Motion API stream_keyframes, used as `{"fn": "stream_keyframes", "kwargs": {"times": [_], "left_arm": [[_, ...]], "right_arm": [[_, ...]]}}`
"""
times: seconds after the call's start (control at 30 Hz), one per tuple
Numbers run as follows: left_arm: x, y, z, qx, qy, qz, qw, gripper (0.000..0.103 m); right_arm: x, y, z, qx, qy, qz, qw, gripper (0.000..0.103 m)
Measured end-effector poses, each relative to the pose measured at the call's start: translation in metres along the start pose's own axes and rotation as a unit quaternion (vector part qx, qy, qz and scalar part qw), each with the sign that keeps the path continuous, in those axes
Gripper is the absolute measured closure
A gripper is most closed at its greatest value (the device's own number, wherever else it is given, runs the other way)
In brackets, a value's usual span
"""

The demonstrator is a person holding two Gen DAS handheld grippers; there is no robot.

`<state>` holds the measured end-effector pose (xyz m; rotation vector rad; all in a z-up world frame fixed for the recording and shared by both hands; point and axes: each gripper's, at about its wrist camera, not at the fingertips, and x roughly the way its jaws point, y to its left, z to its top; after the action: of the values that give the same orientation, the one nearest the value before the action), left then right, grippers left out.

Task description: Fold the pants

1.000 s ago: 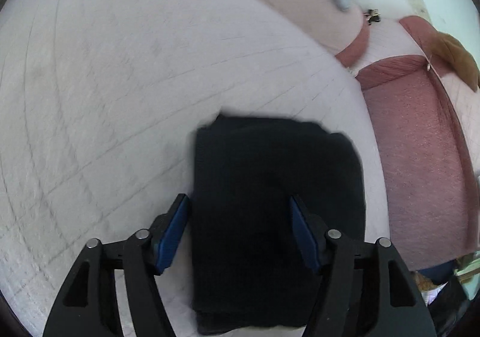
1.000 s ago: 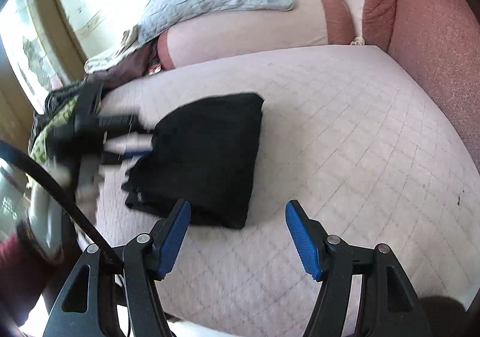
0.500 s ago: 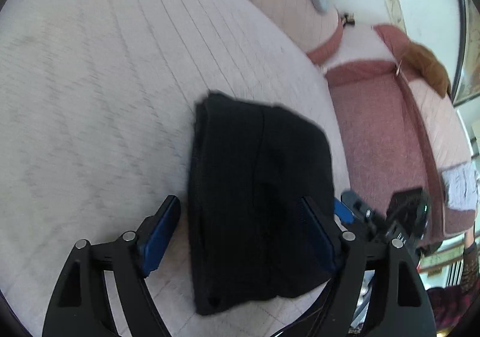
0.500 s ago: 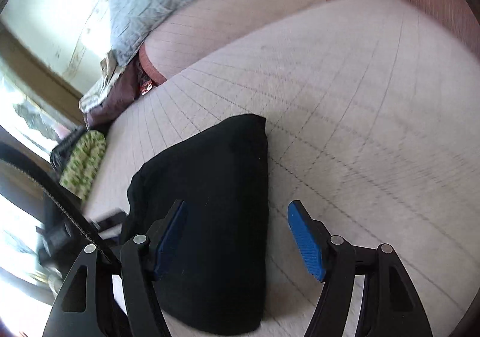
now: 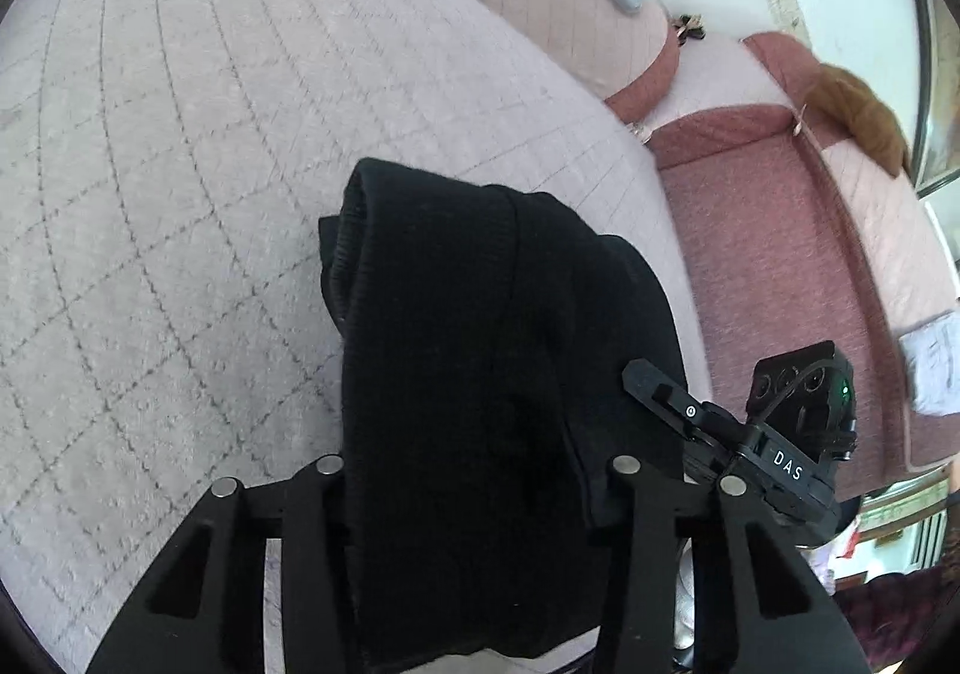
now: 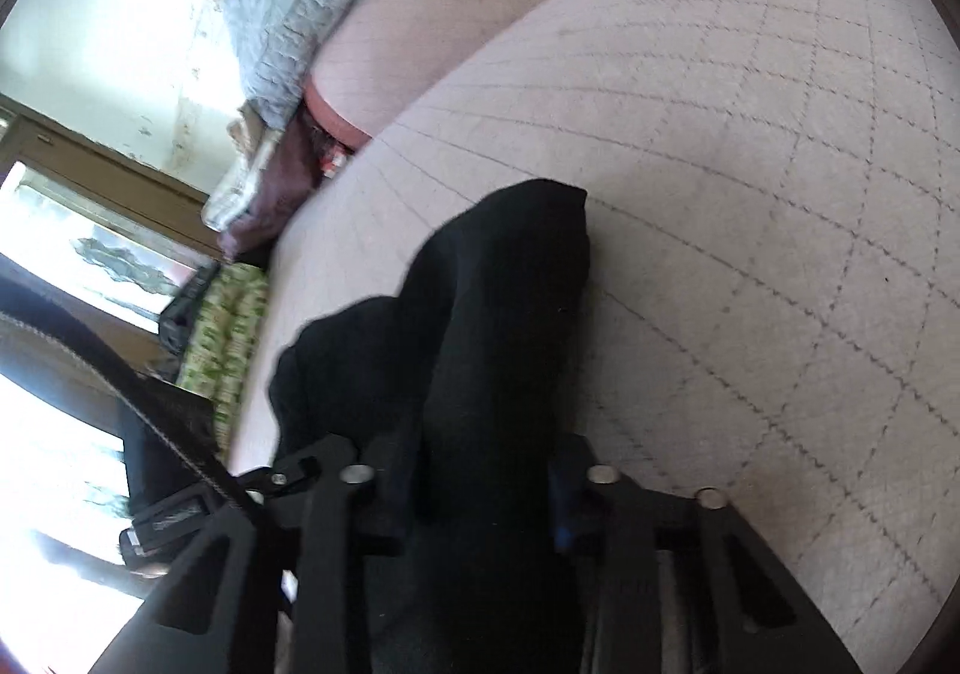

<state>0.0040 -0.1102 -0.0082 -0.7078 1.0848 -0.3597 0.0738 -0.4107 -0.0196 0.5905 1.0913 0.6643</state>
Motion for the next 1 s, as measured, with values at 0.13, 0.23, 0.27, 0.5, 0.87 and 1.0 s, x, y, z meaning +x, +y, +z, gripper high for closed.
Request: {"fn": "stream_keyframes", "kwargs": {"times": [0.13,0.23,0.27,0.5,0.87,1.0], "left_arm": [[-0.011,-0.016,0.019,0.011,-0.023,-0.006,0.9997,0.059],[-0.015,-0.017,0.048,-0.002,-0.037,-0.017,0.9992,0.059],[-0.013,-0.017,0.057,-0.005,-0.038,-0.019,0.9991,0.059],[0.025,0.022,0.106,-0.079,-0.001,0.071,0.9944,0.053],[-0.018,-0.045,0.119,0.016,-0.052,0.022,0.9983,0.05],[0.031,-0.042,0.138,0.005,-0.03,0.069,0.9971,0.049]], "right_arm": [[-0.011,0.029,0.011,-0.03,-0.02,0.004,0.999,0.073],[-0.014,0.048,0.035,-0.045,-0.039,0.001,0.998,0.073],[-0.013,0.05,0.043,-0.045,-0.043,-0.001,0.998,0.073],[0.033,0.027,0.085,-0.058,-0.024,-0.183,0.981,0.062],[-0.028,0.053,0.04,-0.101,-0.087,-0.114,0.985,0.06],[-0.021,0.046,0.014,-0.106,-0.068,-0.102,0.987,0.057]]}}
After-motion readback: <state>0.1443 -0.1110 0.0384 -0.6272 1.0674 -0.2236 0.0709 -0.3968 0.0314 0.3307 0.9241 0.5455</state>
